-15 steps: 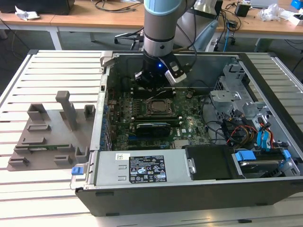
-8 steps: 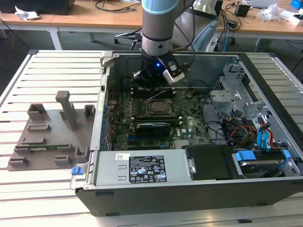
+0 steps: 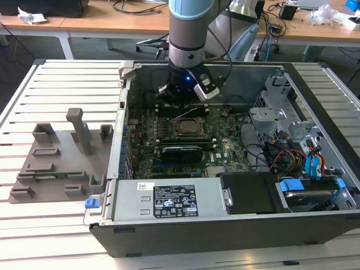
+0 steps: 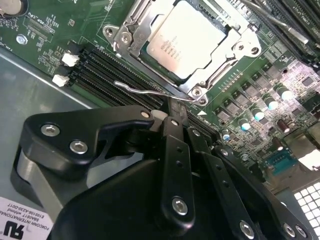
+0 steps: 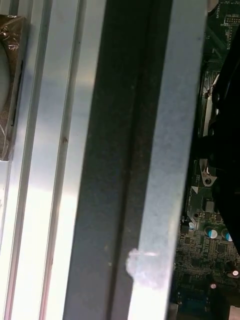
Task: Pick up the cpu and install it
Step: 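Install the first cpu locking lever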
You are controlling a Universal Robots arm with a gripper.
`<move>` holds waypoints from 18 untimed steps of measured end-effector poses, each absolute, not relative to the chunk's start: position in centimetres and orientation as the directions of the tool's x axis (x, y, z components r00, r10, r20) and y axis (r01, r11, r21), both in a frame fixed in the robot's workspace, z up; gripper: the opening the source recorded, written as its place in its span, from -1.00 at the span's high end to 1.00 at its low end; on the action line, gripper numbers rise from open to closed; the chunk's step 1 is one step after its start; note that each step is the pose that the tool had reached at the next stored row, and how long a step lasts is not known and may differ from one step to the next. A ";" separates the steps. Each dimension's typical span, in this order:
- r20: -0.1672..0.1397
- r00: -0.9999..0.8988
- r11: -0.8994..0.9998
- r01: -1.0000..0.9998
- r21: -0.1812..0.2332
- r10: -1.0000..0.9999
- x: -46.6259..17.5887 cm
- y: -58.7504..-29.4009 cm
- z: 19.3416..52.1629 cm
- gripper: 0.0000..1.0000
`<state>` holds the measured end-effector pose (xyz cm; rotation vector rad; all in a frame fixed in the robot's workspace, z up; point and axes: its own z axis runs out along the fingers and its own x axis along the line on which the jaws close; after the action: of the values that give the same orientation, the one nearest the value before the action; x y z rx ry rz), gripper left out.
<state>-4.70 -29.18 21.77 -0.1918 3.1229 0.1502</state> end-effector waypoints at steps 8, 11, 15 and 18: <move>-0.006 -0.993 0.988 -0.122 0.099 -0.122 -4.0 -29.3 21.7 0.79; -0.001 -0.993 0.988 -0.121 0.100 -0.122 -3.6 -29.3 21.5 0.79; 0.009 -0.993 0.988 -0.120 0.102 -0.122 -3.1 -29.3 21.0 0.79; 0.013 -0.992 0.988 -0.120 0.102 -0.122 -2.9 -29.3 20.7 0.79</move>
<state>-2.88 -29.33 20.72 -0.1912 3.1514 0.1603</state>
